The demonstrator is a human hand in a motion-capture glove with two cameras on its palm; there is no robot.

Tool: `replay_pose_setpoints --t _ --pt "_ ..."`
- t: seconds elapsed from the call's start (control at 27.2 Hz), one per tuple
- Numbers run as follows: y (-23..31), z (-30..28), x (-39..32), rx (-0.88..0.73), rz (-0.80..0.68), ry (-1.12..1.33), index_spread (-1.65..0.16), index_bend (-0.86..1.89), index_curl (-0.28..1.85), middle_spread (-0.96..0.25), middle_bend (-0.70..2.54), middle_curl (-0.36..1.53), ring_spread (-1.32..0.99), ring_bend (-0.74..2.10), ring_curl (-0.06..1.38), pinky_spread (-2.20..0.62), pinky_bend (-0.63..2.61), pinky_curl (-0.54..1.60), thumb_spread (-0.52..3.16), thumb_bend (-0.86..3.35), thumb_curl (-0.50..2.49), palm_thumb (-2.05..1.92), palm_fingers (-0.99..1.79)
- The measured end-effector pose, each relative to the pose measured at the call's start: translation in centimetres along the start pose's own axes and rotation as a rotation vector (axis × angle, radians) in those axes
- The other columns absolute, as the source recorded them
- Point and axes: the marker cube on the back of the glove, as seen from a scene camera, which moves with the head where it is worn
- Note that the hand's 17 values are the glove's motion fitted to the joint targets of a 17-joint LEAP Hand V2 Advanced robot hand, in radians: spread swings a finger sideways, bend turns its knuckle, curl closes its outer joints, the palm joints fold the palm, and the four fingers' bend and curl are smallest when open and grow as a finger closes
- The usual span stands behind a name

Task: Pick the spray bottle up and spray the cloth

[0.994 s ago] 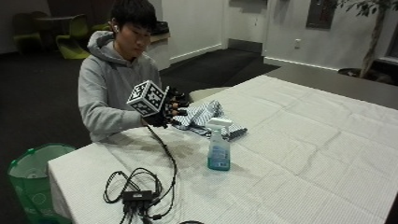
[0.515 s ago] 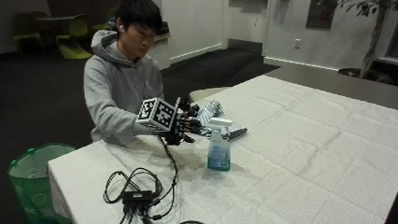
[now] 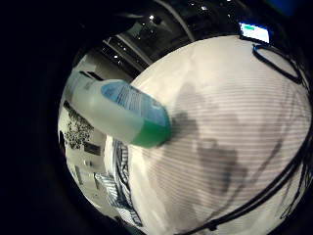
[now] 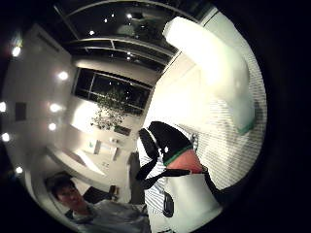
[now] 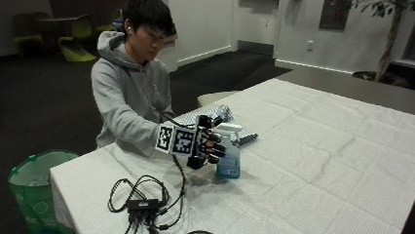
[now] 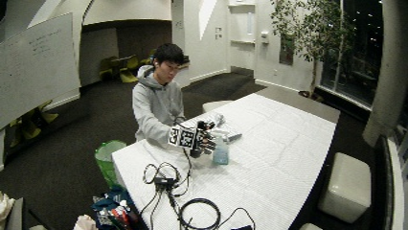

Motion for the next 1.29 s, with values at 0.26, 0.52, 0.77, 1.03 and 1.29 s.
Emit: replay_pose_setpoints --t 0.26,0.52,0.77,1.03,1.29 --pt "-1.8 2.1 0.8 0.033 0.087 -0.187 -0.3 0.13 0.11 0.0 0.33 0.35 0.0 0.47 0.28 0.21 0.61 0.34 0.96 -0.01 0.31 0.5 0.05" --pt "-2.8 3.4 0.5 0.136 0.095 -0.311 -0.26 0.31 0.21 -0.03 0.4 0.37 -0.04 0.51 0.27 0.15 0.44 0.28 0.97 0.02 0.34 0.64 0.56" --pt "-4.4 3.8 0.3 0.187 0.158 -0.349 -0.21 0.35 0.29 -0.06 0.48 0.4 -0.08 0.56 0.31 0.04 0.3 0.26 0.96 0.06 0.38 0.8 1.11" --pt "-5.4 4.3 0.2 0.224 0.186 -0.369 -0.2 0.27 0.34 -0.08 0.49 0.43 -0.1 0.57 0.36 -0.06 0.33 0.31 0.91 0.05 0.42 0.89 1.23" --pt "-5.4 5.3 -0.3 0.256 0.159 -0.363 -0.21 0.18 0.36 -0.09 0.46 0.43 -0.12 0.54 0.37 -0.11 0.38 0.34 0.77 0.02 0.48 0.96 1.23"
